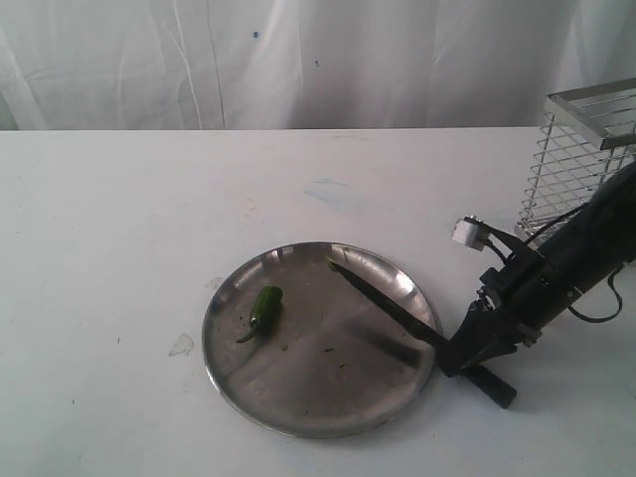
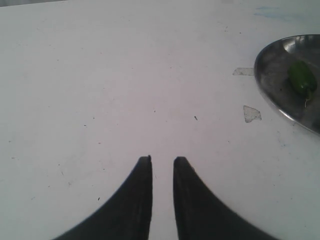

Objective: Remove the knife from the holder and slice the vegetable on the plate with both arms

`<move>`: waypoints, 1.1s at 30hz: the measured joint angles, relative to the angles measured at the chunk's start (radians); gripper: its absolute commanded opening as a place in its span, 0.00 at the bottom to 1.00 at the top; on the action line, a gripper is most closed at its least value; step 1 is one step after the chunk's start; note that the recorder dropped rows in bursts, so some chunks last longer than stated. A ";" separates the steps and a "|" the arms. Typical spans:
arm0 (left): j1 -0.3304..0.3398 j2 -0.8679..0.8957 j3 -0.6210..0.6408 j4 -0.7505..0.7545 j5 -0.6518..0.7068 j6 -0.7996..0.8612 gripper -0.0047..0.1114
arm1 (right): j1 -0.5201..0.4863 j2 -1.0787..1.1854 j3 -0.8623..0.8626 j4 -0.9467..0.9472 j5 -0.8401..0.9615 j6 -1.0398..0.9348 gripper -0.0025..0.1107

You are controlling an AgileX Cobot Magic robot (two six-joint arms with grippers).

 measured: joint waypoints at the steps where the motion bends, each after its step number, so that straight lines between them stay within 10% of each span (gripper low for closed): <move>1: 0.000 0.000 0.000 0.000 0.000 0.000 0.23 | 0.000 0.002 0.003 0.005 0.004 0.000 0.41; 8: 0.000 0.000 0.000 0.000 0.000 0.000 0.23 | 0.000 0.023 0.012 0.002 0.011 -0.020 0.02; 33: 0.000 0.000 0.000 0.000 0.000 0.000 0.23 | 0.139 -0.397 0.017 0.074 -0.056 0.164 0.02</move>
